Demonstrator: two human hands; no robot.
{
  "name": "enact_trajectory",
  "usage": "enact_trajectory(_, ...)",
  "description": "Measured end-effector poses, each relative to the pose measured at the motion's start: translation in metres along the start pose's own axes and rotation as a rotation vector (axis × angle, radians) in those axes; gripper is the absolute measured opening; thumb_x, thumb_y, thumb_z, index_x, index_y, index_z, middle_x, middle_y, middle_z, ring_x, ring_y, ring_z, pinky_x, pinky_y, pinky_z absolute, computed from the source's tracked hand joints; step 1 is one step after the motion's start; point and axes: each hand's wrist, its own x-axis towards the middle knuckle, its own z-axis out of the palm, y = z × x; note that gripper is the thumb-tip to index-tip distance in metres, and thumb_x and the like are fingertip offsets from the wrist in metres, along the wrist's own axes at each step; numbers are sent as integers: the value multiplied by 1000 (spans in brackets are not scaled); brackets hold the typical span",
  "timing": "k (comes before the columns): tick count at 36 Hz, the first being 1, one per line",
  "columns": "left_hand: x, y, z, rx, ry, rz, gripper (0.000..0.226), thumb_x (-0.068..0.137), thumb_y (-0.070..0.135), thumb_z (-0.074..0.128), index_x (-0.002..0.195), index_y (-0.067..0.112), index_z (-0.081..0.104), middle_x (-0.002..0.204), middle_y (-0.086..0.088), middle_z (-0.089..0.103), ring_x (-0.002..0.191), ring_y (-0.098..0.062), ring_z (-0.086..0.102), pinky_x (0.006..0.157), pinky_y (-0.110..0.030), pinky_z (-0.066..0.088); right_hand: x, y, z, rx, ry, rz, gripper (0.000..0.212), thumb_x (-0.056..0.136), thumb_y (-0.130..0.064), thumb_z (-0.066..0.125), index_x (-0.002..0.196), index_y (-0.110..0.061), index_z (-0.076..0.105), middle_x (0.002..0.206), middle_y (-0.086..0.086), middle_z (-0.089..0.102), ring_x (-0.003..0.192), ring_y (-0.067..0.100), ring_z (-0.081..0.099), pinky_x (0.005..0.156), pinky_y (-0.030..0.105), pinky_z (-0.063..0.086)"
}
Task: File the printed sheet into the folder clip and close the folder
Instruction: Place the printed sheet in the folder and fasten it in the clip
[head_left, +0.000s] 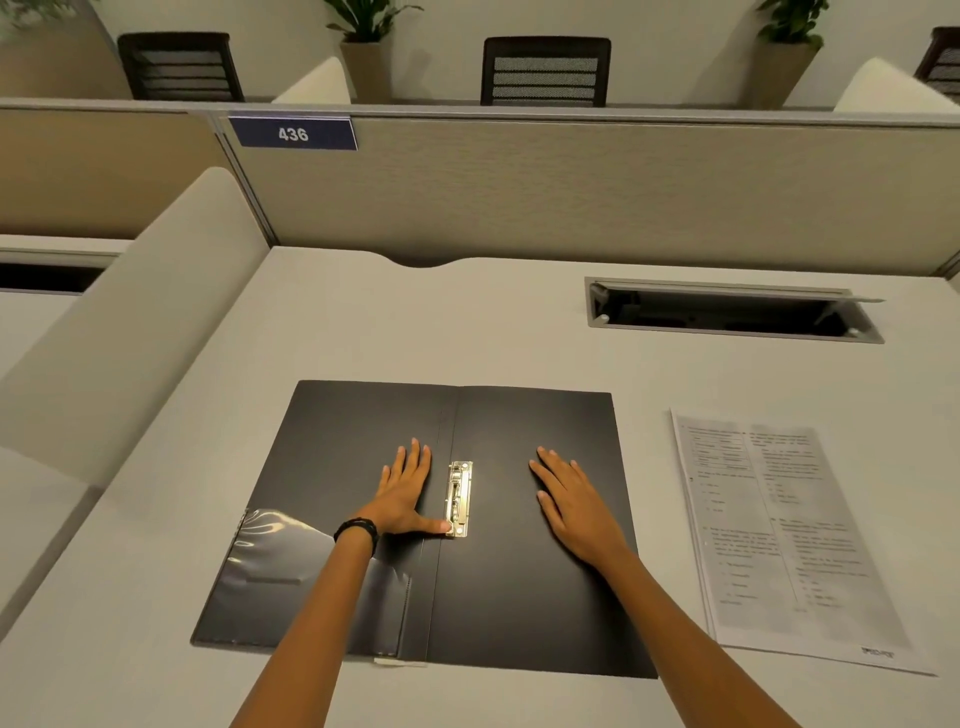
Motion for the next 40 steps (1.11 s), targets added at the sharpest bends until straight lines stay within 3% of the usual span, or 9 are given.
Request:
enact_trajectory(16,-4,6,-3,-23,-16,-2,122,72,49,70,143,6,-19,152,-16,-27,139,-35,-24,114,-51,-10,-1,6,0,43,-19,13,53,94,-43,36,143,-27,23,154,-7,21,142,7,14,116,26,5)
enact_trajectory(25,-6,1,-4,-61,-43,31,124,72,48,71,141,7,-22,150,-15,-31,138,-34,-28,113,-49,-15,-4,0,3,-93,-49,52,51,98,-38,22,144,-26,2,157,-5,4,142,9,-5,115,30,-7)
enact_trajectory(33,-6,3,-4,-62,-38,25,124,71,48,72,142,6,-22,150,-15,-31,138,-34,-28,113,-49,-14,-9,-6,-1,41,91,148,44,98,-24,33,141,-19,27,152,2,27,141,15,21,115,23,2)
enact_trajectory(40,-5,4,-4,-13,-27,11,125,70,51,71,142,6,-20,152,-15,-28,139,-34,-26,114,-50,-12,-9,-7,-3,78,112,170,42,97,-19,37,139,-14,34,149,5,34,139,17,29,115,25,9)
